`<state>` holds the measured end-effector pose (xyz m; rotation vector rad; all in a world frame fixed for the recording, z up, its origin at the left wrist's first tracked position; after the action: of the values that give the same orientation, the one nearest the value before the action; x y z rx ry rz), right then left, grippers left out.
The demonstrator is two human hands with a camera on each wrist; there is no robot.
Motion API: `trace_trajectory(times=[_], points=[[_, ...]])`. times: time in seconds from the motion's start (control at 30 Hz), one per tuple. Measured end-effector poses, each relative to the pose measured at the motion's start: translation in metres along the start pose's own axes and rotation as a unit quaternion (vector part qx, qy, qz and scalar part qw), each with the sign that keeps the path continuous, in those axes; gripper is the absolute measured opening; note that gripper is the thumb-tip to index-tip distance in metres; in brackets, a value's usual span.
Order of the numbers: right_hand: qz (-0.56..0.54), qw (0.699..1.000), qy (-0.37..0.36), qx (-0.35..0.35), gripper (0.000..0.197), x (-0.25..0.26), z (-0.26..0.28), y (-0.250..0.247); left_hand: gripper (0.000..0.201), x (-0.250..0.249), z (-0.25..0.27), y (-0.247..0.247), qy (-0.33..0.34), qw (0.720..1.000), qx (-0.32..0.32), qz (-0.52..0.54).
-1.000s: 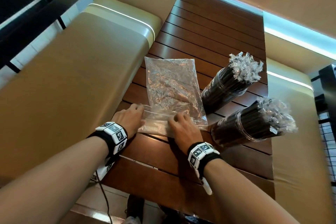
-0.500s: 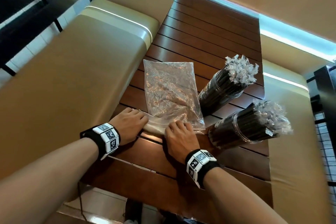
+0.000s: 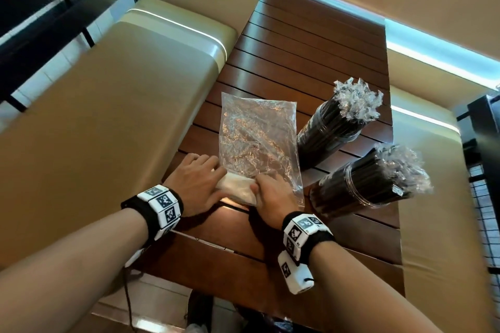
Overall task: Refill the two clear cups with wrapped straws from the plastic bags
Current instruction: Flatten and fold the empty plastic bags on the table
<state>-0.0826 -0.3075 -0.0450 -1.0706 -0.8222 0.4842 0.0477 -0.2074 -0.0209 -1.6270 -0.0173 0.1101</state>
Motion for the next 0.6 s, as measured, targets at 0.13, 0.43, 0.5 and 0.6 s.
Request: trace_trajectory(times=[0.13,0.43,0.5,0.6], points=[[-0.146,0.986,-0.066,-0.048,0.027,0.025,-0.002,-0.030,0.054,0.012,-0.003,-0.017,-0.052,0.997,-0.021,0.057],[-0.226,0.949,-0.100,-0.196,0.024,0.068,-0.007,-0.090,0.018,0.033,-0.033,-0.067,-0.251,0.874,-0.117,0.400],[-0.221,0.951,-0.064,-0.206,0.023,0.061,-0.007,-0.090,0.024,0.032,-0.034,-0.067,-0.267,0.827,-0.106,0.483],[-0.255,0.942,-0.031,-0.217,0.015,0.056,-0.006,-0.094,0.026,0.013,-0.033,-0.064,-0.277,0.692,-0.045,0.665]])
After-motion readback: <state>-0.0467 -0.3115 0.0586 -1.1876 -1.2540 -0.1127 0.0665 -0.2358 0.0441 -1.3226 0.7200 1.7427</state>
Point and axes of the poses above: each hand's wrist, its own z-axis away from the middle knuckle, its own y-axis out of the palm, x = y × z, the point moved 7 cm from there along -z, towards the middle knuckle
